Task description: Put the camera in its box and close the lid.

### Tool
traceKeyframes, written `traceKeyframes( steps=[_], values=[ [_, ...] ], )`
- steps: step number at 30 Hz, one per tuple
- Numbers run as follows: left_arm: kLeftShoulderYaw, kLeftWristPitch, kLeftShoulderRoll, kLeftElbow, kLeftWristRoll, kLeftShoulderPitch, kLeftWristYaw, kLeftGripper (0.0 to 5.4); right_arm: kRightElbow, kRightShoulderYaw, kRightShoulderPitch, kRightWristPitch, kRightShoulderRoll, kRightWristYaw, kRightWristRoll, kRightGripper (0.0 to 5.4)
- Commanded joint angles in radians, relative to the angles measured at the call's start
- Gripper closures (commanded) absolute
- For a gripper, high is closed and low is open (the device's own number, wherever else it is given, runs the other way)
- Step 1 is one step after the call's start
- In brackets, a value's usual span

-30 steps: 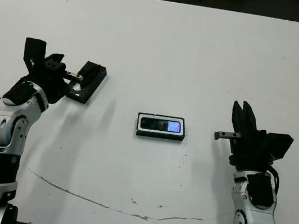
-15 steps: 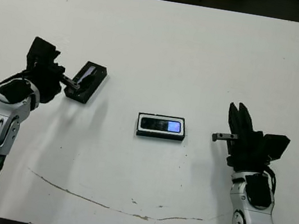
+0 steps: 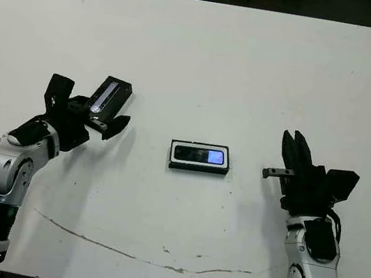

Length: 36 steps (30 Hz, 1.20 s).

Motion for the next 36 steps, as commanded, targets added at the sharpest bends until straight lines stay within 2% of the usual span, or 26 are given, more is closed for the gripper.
traceKeyframes(
  steps=[1,4,9,14,17,20,22,26,36],
  values=[
    [-0.01,0.021,0.005,0.002,0.028,0.032,0.031,0.02,0.002,-0.002,0.02,0.016,-0.005,-0.003,-0.001,5.4],
    [-0.03,0.031,0.013,-0.007,0.063,0.034,0.064,0.02,0.001,-0.002,0.021,0.016,-0.002,-0.005,0.0,5.4],
    [-0.082,-0.022,0.041,-0.012,0.15,0.045,0.074,0.02,-0.006,-0.001,0.023,0.028,-0.002,-0.004,0.005,5.4],
    [-0.085,-0.007,0.025,-0.022,0.175,0.047,0.101,0.02,-0.013,0.002,0.029,0.03,-0.004,-0.007,-0.007,5.4],
    [-0.106,-0.036,0.032,-0.017,0.21,0.05,0.107,0.02,-0.011,0.002,0.03,0.026,-0.003,-0.007,-0.009,5.4],
    [-0.017,0.069,-0.044,-0.005,0.103,0.034,0.122,0.02,-0.006,0.003,0.03,0.017,-0.005,-0.004,-0.012,5.4],
    [0.009,0.106,-0.068,0.001,0.069,0.029,0.129,0.02,0.0,0.003,0.028,0.008,-0.008,0.0,-0.014,5.4],
    [0.04,0.135,-0.12,-0.013,0.046,0.034,0.185,0.57,-0.018,0.005,0.034,0.027,-0.007,-0.006,-0.016,5.4],
    [0.039,0.153,-0.114,0.009,0.023,0.032,0.164,2.86,-0.002,-0.002,0.034,0.005,-0.008,0.0,-0.011,5.4]
  ],
)
